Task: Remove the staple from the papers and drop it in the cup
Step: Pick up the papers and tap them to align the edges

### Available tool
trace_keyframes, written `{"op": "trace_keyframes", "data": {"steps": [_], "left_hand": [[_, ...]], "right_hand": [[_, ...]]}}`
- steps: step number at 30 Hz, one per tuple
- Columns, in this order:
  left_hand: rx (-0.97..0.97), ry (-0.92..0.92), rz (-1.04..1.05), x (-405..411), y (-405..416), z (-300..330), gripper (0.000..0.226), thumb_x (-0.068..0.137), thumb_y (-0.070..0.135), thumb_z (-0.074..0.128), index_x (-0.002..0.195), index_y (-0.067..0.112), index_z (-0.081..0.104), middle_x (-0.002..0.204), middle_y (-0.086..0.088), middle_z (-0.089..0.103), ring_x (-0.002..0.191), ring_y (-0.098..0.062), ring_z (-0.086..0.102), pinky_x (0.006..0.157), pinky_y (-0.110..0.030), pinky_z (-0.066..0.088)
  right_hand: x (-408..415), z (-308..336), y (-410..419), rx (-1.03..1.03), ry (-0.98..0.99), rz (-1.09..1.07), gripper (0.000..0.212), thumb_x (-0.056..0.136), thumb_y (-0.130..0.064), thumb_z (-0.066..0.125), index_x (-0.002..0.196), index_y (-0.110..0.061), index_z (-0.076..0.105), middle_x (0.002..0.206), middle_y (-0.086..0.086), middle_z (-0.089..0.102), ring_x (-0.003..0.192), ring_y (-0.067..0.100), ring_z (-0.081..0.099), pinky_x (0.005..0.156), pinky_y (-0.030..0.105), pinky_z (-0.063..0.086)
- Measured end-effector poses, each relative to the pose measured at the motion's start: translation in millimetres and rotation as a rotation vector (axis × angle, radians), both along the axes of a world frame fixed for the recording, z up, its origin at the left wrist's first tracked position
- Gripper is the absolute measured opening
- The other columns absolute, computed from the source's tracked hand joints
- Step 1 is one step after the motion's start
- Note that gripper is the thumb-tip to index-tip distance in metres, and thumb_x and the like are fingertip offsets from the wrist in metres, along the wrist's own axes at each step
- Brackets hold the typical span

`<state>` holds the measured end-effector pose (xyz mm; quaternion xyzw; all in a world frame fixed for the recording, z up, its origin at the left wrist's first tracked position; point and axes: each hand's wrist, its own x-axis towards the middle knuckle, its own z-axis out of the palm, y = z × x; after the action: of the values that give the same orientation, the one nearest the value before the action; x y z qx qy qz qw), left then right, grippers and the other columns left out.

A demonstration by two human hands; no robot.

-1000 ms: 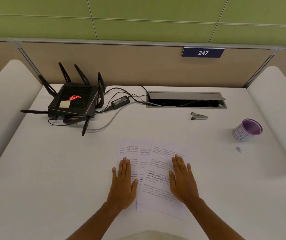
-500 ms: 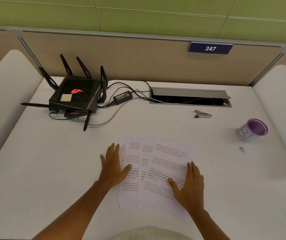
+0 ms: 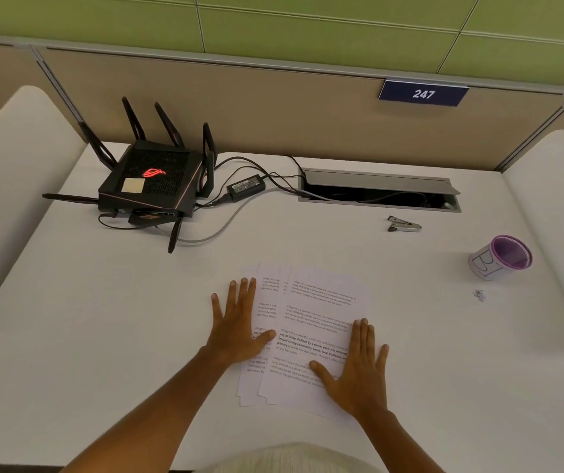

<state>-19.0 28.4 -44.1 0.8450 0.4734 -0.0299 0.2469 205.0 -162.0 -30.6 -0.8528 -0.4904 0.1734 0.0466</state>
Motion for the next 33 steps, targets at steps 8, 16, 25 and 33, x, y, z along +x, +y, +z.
{"op": "trace_keyframes", "data": {"steps": [8,16,25,33], "left_hand": [[-0.043,-0.107,0.008,4.6,-2.5,3.8,0.115,0.089,0.076,0.046,0.158,0.026,-0.032,0.174,0.002,-0.022,0.161,-0.026,-0.020,0.125,-0.061,-0.020],[-0.083,-0.148,0.065,9.4,-7.0,8.3,0.122,0.087,0.073,0.059,0.159,0.029,-0.030,0.176,0.002,-0.014,0.162,-0.025,-0.013,0.122,-0.059,-0.023],[-0.110,-0.254,0.126,19.6,-14.6,14.0,0.123,0.090,0.055,0.071,0.159,0.035,-0.029,0.176,0.006,-0.009,0.164,-0.025,-0.004,0.119,-0.062,-0.025],[-0.137,-0.488,0.474,27.9,-34.1,35.0,0.110,0.093,0.023,0.078,0.166,0.032,-0.004,0.150,-0.006,0.057,0.133,-0.027,0.058,0.126,-0.058,0.024]], "right_hand": [[-18.4,0.3,19.5,-0.010,0.023,0.026,0.134,0.075,-0.099,0.030,0.161,-0.008,-0.018,0.171,0.010,-0.021,0.158,0.026,-0.020,0.129,0.056,-0.004],[-35.4,0.3,30.9,-0.005,0.000,0.067,0.133,0.076,-0.099,0.027,0.162,-0.006,-0.012,0.172,0.012,-0.016,0.160,0.028,-0.015,0.129,0.057,-0.003],[-45.0,-2.9,34.5,0.005,-0.004,0.051,0.133,0.076,-0.099,0.029,0.163,-0.005,-0.006,0.172,0.013,-0.013,0.160,0.029,-0.011,0.127,0.060,-0.001],[-43.0,-4.6,32.6,-0.005,0.018,0.028,0.136,0.073,-0.101,0.030,0.164,-0.005,-0.003,0.173,0.011,-0.010,0.160,0.027,-0.009,0.127,0.060,-0.003]]}}
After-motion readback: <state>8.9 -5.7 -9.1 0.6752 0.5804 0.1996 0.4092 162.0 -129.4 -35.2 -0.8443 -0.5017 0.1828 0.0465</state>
